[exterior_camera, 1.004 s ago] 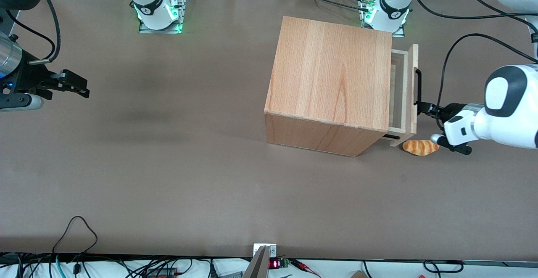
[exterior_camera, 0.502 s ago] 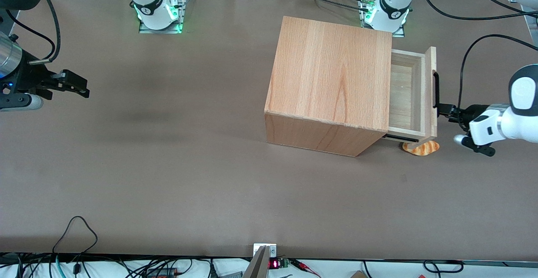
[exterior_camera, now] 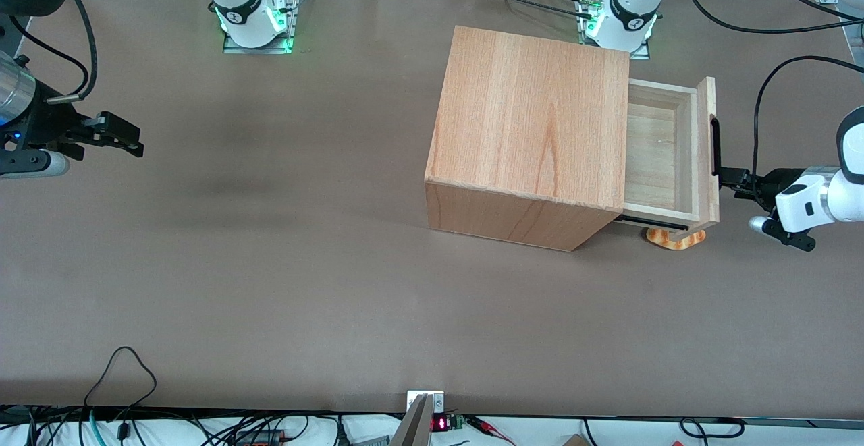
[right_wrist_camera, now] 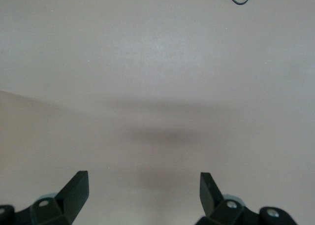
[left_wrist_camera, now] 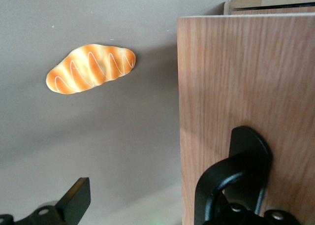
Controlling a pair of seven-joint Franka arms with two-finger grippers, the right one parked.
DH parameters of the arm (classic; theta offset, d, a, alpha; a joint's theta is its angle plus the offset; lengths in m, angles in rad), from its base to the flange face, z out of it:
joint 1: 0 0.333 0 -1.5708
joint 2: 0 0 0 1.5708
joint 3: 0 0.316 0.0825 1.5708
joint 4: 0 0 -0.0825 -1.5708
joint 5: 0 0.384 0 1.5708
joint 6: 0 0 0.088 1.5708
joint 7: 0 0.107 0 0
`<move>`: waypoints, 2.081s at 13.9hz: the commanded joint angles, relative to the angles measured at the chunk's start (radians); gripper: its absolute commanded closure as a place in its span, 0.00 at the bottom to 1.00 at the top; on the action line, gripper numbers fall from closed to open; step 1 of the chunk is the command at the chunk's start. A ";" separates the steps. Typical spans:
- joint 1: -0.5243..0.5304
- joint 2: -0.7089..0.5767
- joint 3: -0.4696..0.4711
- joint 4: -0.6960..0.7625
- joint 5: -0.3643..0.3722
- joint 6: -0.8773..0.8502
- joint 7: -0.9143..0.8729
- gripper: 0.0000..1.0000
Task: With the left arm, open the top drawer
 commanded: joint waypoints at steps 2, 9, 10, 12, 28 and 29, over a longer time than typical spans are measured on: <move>0.015 0.034 -0.002 0.016 0.035 0.017 0.039 0.00; 0.053 0.042 -0.002 0.017 0.061 0.017 0.050 0.00; 0.059 0.045 -0.002 0.025 0.063 0.018 0.050 0.00; 0.077 0.069 -0.002 0.069 0.078 0.015 0.048 0.00; 0.127 0.132 -0.002 0.143 0.104 0.012 0.067 0.00; 0.127 0.131 -0.010 0.144 0.101 0.006 0.068 0.00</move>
